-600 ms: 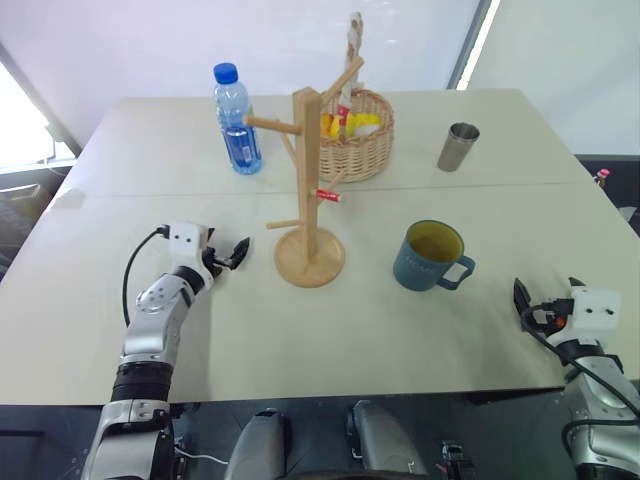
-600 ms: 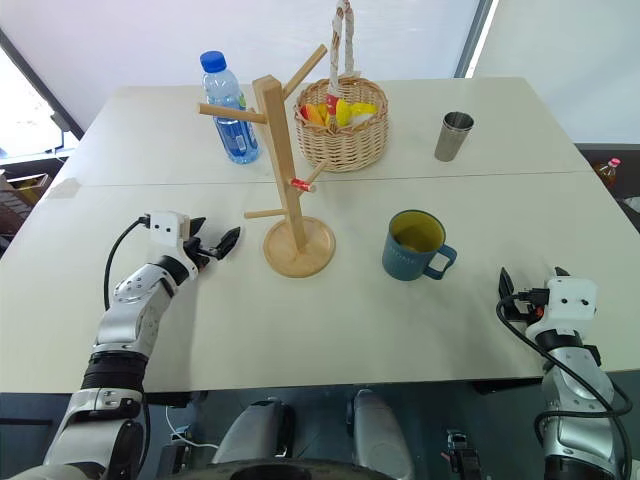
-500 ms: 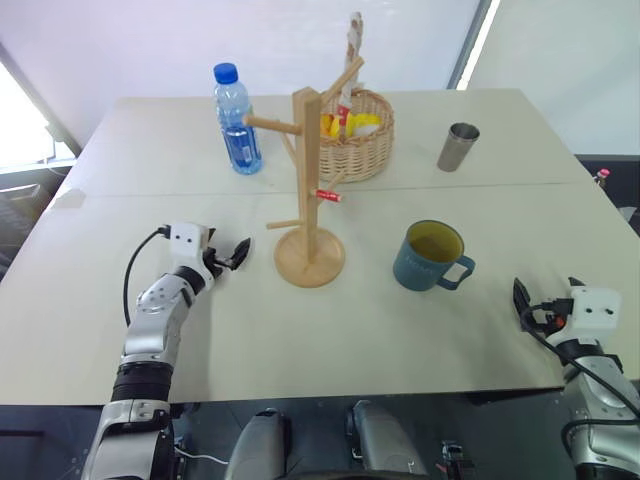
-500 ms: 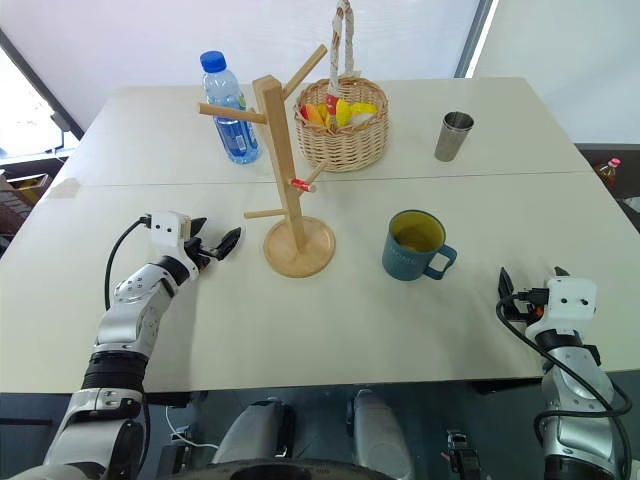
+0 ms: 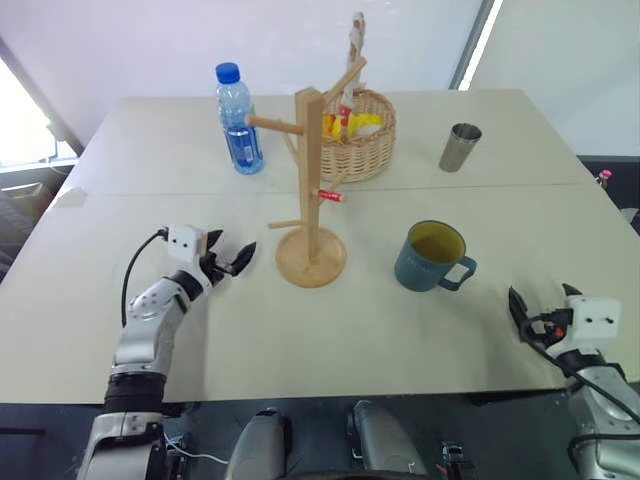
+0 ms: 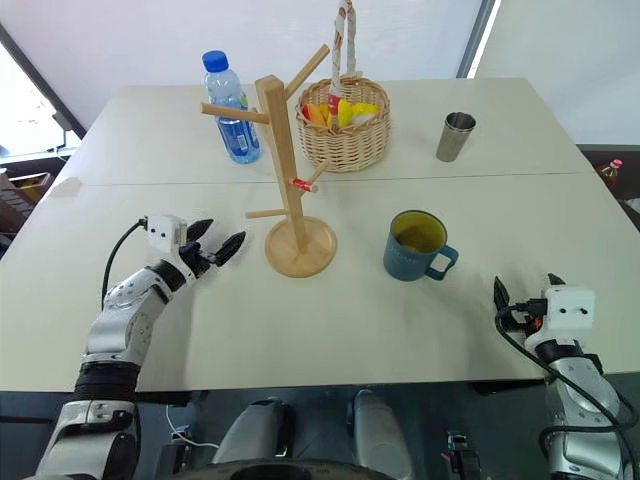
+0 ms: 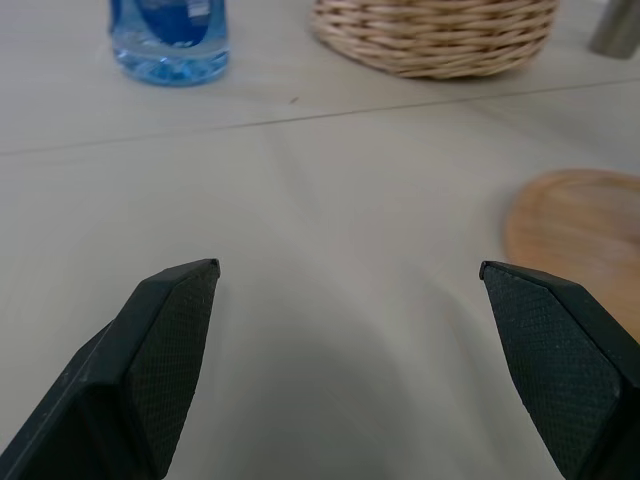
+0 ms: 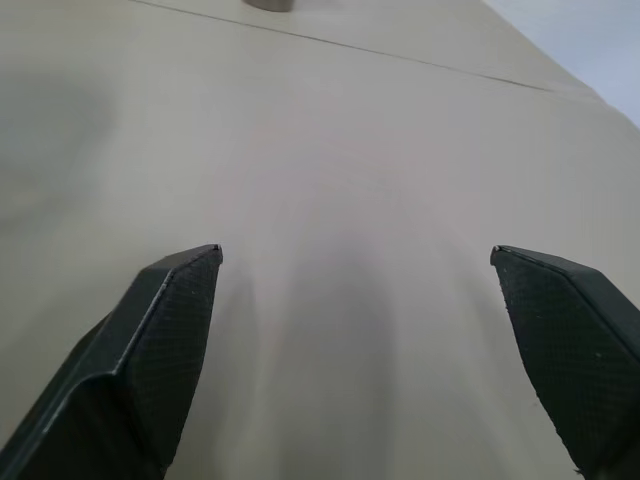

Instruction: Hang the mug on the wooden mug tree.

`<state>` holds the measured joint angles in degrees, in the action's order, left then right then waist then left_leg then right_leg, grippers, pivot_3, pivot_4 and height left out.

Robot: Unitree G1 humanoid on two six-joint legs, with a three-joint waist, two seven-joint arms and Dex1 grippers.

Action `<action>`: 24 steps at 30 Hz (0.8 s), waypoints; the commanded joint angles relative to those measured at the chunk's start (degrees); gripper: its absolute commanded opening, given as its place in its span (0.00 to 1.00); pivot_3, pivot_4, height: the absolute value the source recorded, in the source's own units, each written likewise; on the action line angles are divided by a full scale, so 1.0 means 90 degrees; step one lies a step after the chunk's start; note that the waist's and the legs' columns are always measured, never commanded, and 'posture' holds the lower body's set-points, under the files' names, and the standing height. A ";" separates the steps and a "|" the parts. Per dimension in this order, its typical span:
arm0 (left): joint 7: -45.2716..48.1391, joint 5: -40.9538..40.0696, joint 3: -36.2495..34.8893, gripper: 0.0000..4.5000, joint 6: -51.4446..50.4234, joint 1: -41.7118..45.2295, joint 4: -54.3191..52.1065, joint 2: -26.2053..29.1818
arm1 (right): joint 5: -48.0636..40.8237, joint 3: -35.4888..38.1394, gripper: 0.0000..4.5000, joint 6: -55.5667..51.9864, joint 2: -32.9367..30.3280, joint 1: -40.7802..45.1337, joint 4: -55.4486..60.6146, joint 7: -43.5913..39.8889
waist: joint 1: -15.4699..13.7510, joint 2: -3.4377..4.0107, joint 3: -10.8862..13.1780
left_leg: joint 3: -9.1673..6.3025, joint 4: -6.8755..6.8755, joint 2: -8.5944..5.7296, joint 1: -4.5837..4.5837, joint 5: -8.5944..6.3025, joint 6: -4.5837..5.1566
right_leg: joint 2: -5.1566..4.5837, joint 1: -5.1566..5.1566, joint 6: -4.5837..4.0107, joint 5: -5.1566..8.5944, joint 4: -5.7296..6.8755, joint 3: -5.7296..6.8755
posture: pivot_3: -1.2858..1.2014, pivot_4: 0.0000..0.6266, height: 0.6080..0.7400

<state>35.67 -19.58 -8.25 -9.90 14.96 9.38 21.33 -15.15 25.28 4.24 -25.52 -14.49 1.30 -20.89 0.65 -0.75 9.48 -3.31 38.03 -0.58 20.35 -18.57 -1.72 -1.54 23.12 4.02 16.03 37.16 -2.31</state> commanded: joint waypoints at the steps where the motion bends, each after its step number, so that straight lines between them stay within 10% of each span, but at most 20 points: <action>1: 0.0877 -0.0388 0.0292 1.00 -0.0214 -0.0273 -0.0705 0.0202 | -0.0264 0.0029 0.99 -0.0032 -0.0115 -0.0378 0.0775 -0.0415 | 0.0004 0.0003 -0.0002 | 0.0000 0.0000 0.0000 -0.0001 0.0000 0.0000 | 0.0001 0.0000 0.0000 0.0000 0.0001 0.0000 | 0.52 0.24 1.00; 9: 0.2480 -0.0744 0.1365 1.00 -0.0702 -0.0953 -0.2135 0.0765 | -0.0123 -0.0619 0.99 -0.0326 0.0207 -0.1240 0.2093 -0.0595 | 0.0001 0.0005 -0.0002 | -0.0002 -0.0001 0.0005 -0.0002 0.0000 0.0000 | 0.0001 -0.0002 -0.0004 0.0002 -0.0002 -0.0002 | 0.52 0.24 1.00; 24: 0.2571 -0.0431 0.2361 1.00 -0.0543 -0.0632 -0.2850 0.0475 | 0.0628 -0.1268 0.99 -0.0709 0.1048 -0.0067 0.1941 0.0674 | 0.0011 0.0013 -0.0007 | -0.0001 0.0002 0.0003 0.0002 0.0000 0.0000 | 0.0004 0.0000 -0.0004 0.0003 -0.0005 -0.0003 | 0.52 0.24 1.00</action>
<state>58.98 -23.66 12.70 -15.70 9.21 -14.40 25.60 -9.67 13.21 -2.47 -16.47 -15.84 18.26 -15.74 0.74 -0.63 9.42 -3.30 38.06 -0.55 20.36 -18.56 -1.72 -1.50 23.13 3.98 16.05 37.11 -2.34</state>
